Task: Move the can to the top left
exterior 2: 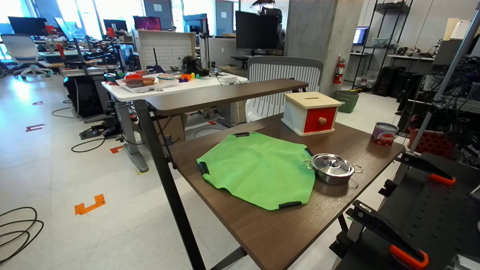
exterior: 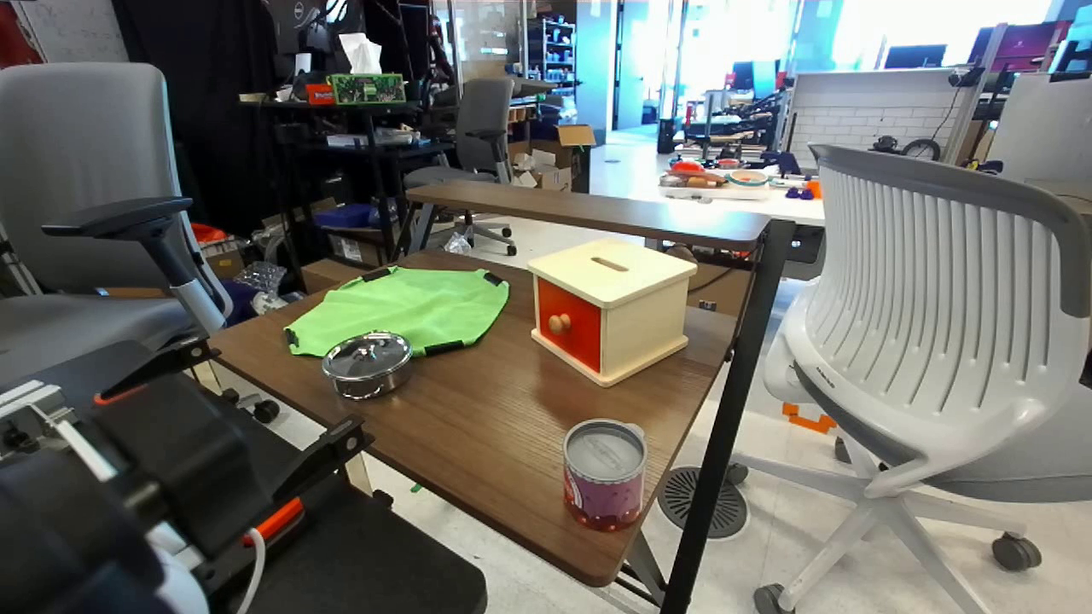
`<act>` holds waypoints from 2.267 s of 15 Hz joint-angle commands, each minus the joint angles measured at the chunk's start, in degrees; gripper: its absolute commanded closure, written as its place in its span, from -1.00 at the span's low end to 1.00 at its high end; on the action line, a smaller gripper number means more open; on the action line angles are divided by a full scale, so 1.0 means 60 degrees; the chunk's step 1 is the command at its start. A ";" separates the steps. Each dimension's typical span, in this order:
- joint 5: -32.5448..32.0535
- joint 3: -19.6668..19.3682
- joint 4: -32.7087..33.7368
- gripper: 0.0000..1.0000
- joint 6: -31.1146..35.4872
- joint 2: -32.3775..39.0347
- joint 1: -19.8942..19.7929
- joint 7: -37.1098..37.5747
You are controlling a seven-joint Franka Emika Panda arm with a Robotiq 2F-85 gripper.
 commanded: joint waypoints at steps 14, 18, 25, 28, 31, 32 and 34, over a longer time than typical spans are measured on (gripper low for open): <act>-0.0520 0.0239 0.0177 -1.00 0.0826 0.1461 -0.0284 0.0237; -0.1047 0.0257 0.0490 -1.00 0.1880 0.3131 -0.0785 0.0619; -0.1128 -0.0068 0.1587 -1.00 0.2868 0.5812 -0.1444 0.0505; -0.0754 -0.0333 0.2285 -1.00 0.2875 0.6925 -0.1658 0.0219; -0.0581 -0.0416 0.2933 -1.00 0.3145 0.8014 -0.1894 0.0172; -0.0482 -0.0424 0.3174 -1.00 0.3201 0.8433 -0.1986 0.0115; -0.0413 -0.0389 0.3502 -1.00 0.3285 0.9078 -0.2197 0.0086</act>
